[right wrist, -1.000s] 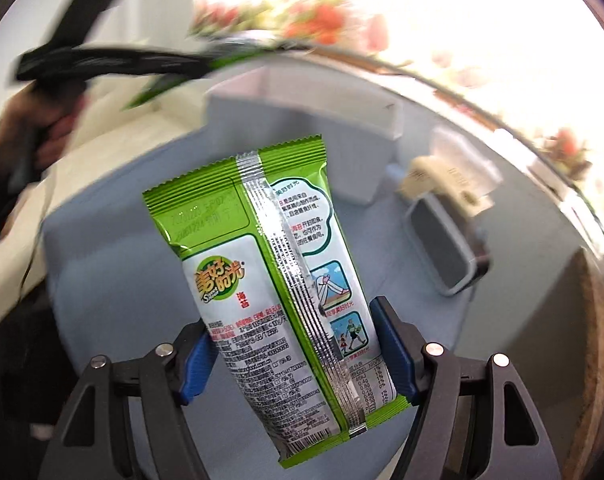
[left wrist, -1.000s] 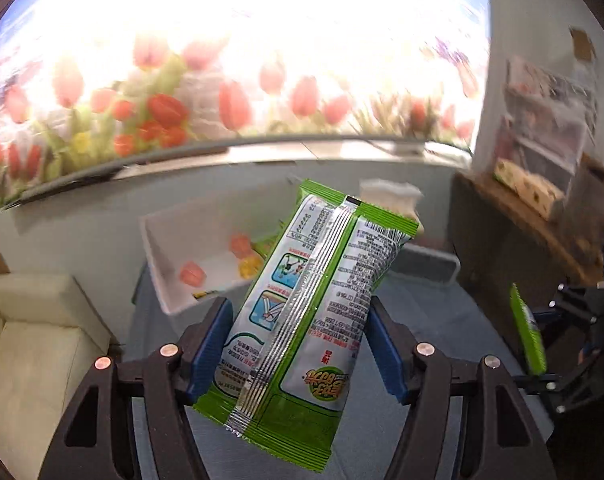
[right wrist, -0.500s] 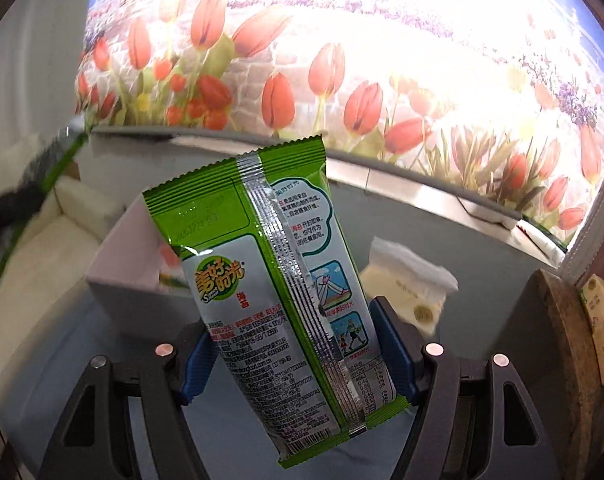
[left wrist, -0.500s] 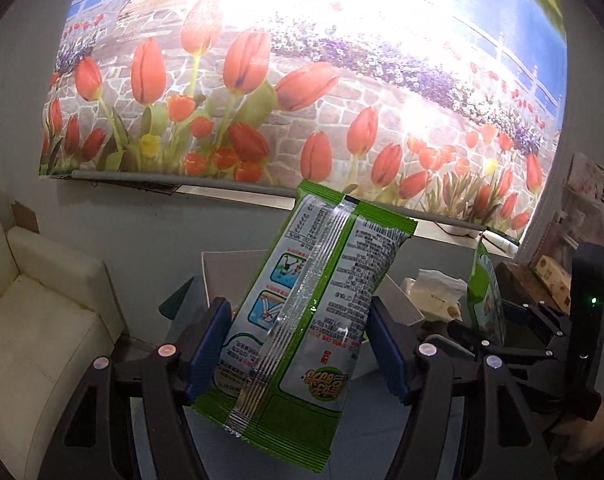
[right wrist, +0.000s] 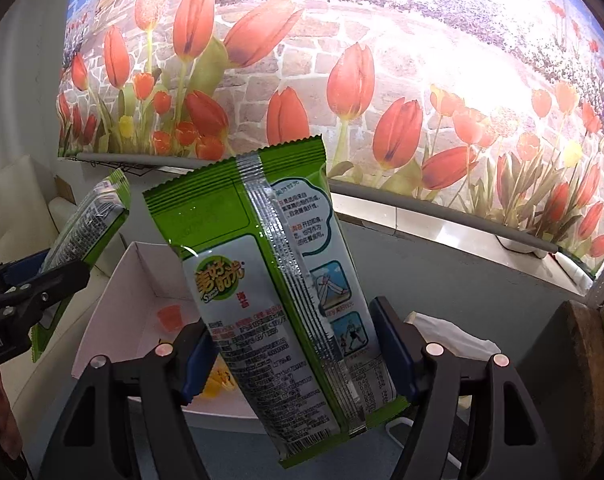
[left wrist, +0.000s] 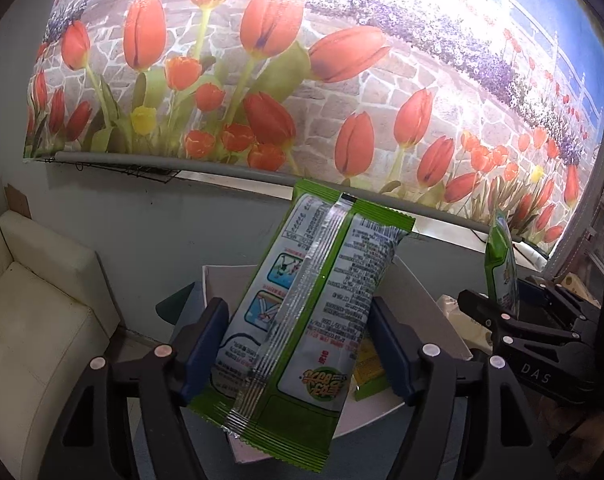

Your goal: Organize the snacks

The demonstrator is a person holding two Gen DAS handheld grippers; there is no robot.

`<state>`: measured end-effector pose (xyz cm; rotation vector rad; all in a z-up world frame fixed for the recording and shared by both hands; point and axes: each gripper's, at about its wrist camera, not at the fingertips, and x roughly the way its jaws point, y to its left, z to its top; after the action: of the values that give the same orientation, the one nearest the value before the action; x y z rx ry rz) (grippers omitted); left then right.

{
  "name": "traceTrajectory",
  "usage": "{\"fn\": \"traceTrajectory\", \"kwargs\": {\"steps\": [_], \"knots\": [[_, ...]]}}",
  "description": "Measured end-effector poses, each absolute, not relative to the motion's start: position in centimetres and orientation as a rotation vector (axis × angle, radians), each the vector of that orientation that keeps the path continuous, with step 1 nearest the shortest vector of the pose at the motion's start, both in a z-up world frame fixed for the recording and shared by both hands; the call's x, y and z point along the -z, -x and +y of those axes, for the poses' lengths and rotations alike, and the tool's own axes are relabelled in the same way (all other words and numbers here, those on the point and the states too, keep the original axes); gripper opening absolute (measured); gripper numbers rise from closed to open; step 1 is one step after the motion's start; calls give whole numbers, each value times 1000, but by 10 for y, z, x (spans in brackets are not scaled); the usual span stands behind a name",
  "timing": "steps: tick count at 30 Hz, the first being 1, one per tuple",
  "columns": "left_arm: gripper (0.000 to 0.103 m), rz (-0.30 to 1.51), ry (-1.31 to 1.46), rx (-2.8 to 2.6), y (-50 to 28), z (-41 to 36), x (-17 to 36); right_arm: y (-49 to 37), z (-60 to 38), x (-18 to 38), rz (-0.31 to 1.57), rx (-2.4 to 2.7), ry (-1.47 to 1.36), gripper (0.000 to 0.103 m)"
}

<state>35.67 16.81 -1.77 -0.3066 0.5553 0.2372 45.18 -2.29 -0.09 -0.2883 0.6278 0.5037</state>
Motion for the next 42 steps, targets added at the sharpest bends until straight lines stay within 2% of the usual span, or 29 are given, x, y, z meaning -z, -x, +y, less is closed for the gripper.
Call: {"fn": "traceTrajectory", "kwargs": {"steps": [7,9,10,13,15,17,25,31,35,42], "knots": [[81,621,316,-246,-385,176,29,-483,-10,17,694,-529,252,78],[88,654,323,-247,-390,177,36,-490,-9,19,705,-521,238,82],[94,659,329,-247,-390,179,38,-492,-9,19,703,-500,236,91],[102,648,357,-257,-388,184,42,-497,-14,17,711,-486,196,93],[102,666,373,-248,-389,185,42,-497,-16,16,711,-500,179,95],[102,674,364,-239,-389,183,42,-496,-18,14,710,-497,184,103],[103,642,296,-241,-373,164,24,-473,-31,-2,644,-428,199,103],[103,533,136,-267,-324,123,4,-418,-58,-13,534,-334,197,103],[103,512,157,-247,-281,102,-5,-368,-86,-10,527,-290,170,103],[103,510,157,-162,-195,63,-22,-275,-151,-6,631,-336,52,103]]}}
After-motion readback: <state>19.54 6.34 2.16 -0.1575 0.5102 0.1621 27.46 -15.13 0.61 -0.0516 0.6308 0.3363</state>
